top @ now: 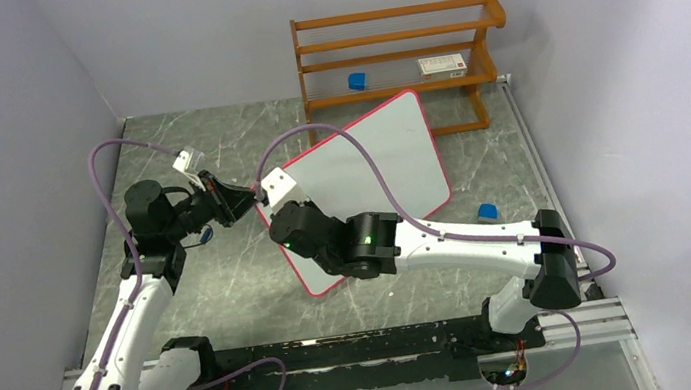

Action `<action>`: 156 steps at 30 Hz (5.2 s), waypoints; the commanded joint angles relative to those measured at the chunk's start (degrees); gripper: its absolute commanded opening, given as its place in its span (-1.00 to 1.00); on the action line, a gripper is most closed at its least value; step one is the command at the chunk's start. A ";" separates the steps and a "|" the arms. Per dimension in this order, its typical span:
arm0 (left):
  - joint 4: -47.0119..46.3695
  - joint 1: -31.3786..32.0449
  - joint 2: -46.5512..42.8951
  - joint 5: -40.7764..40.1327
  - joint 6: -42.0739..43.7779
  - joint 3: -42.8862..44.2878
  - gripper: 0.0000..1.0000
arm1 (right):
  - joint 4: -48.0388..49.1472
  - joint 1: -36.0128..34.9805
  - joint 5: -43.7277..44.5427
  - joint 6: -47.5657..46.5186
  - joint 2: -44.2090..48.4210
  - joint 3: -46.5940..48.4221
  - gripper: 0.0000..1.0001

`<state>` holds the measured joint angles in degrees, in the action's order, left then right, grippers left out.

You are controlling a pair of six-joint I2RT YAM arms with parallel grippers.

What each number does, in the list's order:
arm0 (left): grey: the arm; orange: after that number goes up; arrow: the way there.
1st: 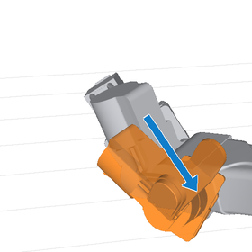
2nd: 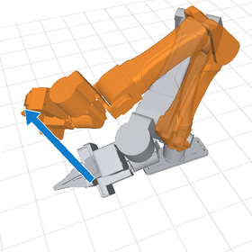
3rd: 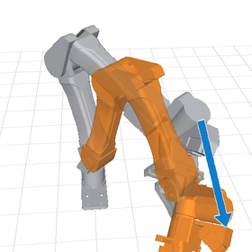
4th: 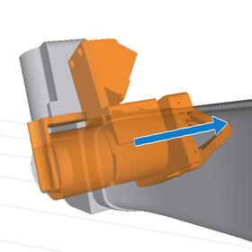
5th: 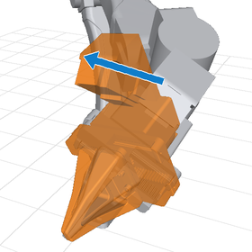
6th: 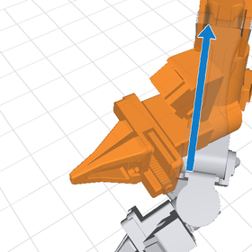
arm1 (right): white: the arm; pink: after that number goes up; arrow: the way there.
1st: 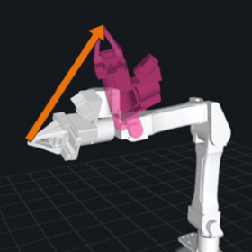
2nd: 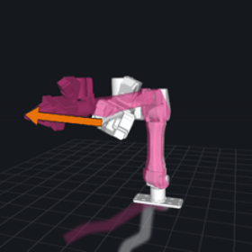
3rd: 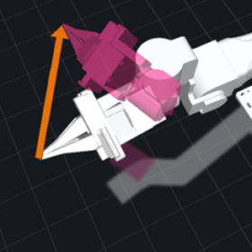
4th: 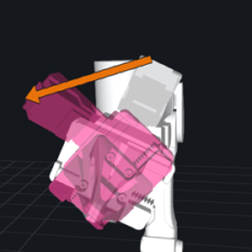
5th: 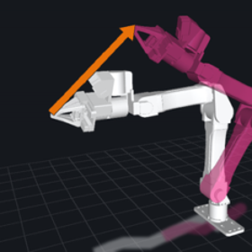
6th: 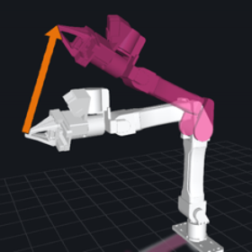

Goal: Write a sentence on the whiteboard

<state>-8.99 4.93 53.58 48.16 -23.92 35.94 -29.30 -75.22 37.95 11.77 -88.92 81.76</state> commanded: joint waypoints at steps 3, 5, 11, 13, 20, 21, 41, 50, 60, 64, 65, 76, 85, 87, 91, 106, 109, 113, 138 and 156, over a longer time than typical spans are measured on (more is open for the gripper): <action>1.06 -0.09 0.39 -0.78 2.78 0.36 -0.90 | -2.63 0.00 -0.55 2.21 0.06 -1.14 -1.00; 1.07 -0.09 0.41 -0.74 2.83 0.36 -0.90 | -2.91 -0.01 -0.89 2.53 0.15 -1.37 -1.00; 1.04 -0.09 0.40 -0.77 2.78 0.36 -0.90 | -3.87 -0.09 -1.31 3.16 0.41 -1.78 -1.00; 0.95 -0.09 0.46 -0.79 2.74 0.27 -0.90 | -3.91 -0.15 -1.14 3.26 0.55 -1.78 -1.00; 1.26 -0.09 0.40 -0.88 2.83 0.36 -0.90 | -0.82 -0.62 0.01 1.55 4.00 -2.68 -1.00; 1.25 -0.09 0.46 -0.88 2.91 0.36 -0.90 | -0.27 -0.57 0.32 1.32 4.73 -2.92 -1.00; 1.16 -0.09 0.92 -0.33 2.76 0.36 -0.90 | 6.63 -0.58 4.25 -2.07 4.17 -3.99 -1.00; 1.00 -0.09 0.99 -0.25 2.74 0.36 -0.90 | 6.86 -0.49 5.62 -2.31 3.22 -3.54 -1.00; 0.86 -0.09 1.09 -0.07 2.65 0.27 -0.90 | 8.13 -0.44 5.77 -3.15 3.20 -3.20 -1.00; 0.82 -0.09 1.17 0.07 2.59 0.27 -0.90 | 8.53 -0.33 6.17 -3.23 2.97 -3.20 -1.00; 0.82 -0.09 1.17 0.09 2.57 0.27 -0.90 | 8.66 -0.36 6.23 -3.21 2.97 -3.25 -1.00; 0.50 -0.09 1.35 0.29 2.47 0.27 -0.90 | 9.51 0.07 6.87 -3.57 2.51 -3.23 -1.00; 0.40 -0.09 1.26 0.46 2.39 0.20 -0.90 | 8.14 0.26 6.07 -3.26 1.65 -2.83 -1.00; 0.44 -0.09 1.26 0.44 2.39 0.19 -0.90 | 7.76 0.25 5.75 -3.26 1.56 -2.91 -1.00; 0.40 -0.09 1.34 0.53 2.30 0.18 -0.90 | 6.04 0.27 5.00 -2.65 1.06 -2.40 -1.00; 0.35 -0.09 1.19 0.44 2.26 0.18 -0.90 | 1.86 0.17 1.08 -0.44 0.31 -1.69 -1.00; 0.33 -0.09 1.22 0.44 2.23 0.18 -0.90 | 1.64 0.22 0.59 -0.44 0.22 -1.60 -1.00; 0.40 -0.09 1.35 0.44 2.30 0.18 -0.90 | 1.62 0.22 -0.12 -0.38 0.16 -1.60 -1.00; 0.40 -0.09 1.47 0.36 2.39 0.27 -0.90 | 0.01 0.21 2.74 0.26 0.75 -3.16 -1.00; 0.79 -0.09 1.56 0.31 2.61 0.27 -0.90 | -1.87 0.25 4.93 1.96 2.34 -5.29 -1.00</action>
<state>-9.89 4.91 54.57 48.88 -23.99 35.94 -30.09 -75.29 40.99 12.67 -87.24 77.45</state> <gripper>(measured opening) 0.081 0.145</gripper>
